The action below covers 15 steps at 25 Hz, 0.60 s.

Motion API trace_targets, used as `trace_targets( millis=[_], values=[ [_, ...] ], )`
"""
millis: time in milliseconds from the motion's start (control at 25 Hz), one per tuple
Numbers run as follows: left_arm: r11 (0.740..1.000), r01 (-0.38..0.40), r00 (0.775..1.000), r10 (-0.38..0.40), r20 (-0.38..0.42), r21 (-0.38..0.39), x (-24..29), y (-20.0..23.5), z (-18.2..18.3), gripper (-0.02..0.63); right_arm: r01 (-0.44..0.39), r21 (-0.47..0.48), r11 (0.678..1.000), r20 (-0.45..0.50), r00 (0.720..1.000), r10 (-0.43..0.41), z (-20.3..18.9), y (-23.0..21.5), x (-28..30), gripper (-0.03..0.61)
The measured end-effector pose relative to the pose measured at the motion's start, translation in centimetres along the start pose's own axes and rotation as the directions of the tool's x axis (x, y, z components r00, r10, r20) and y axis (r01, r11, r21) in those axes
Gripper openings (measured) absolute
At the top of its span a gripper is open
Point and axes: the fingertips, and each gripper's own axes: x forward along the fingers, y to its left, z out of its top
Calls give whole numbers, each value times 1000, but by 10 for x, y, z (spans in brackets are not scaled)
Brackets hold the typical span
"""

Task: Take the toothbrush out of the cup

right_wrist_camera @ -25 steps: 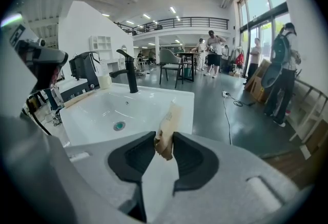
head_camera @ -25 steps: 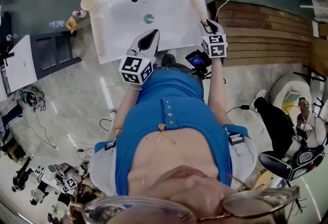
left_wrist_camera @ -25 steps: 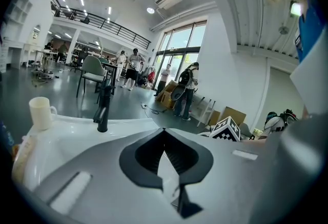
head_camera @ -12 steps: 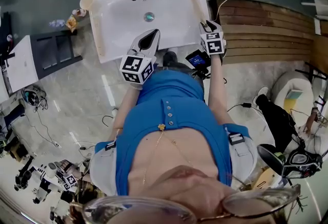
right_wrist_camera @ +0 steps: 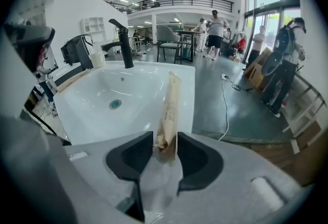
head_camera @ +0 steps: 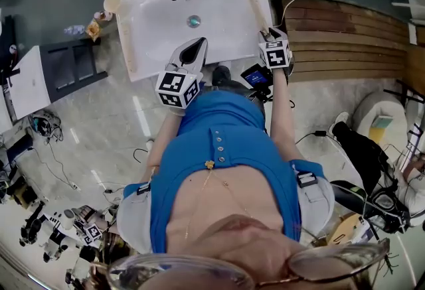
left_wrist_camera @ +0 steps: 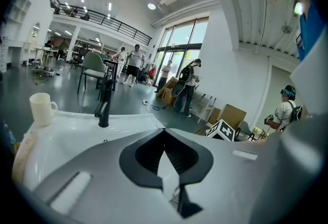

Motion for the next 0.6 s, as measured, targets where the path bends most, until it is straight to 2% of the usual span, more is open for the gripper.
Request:
trace_targets(
  millis=[280,600],
  values=[
    [1000,0,1000,0,3,1,-1,2,0,2,-15,3,1000,7,1000,15,3,4,1,190],
    [1000,-1,1000,1,9,-1,-1,6,-2,2,-24,-8,1000,51,998,24,15,8,-1,201]
  ],
)
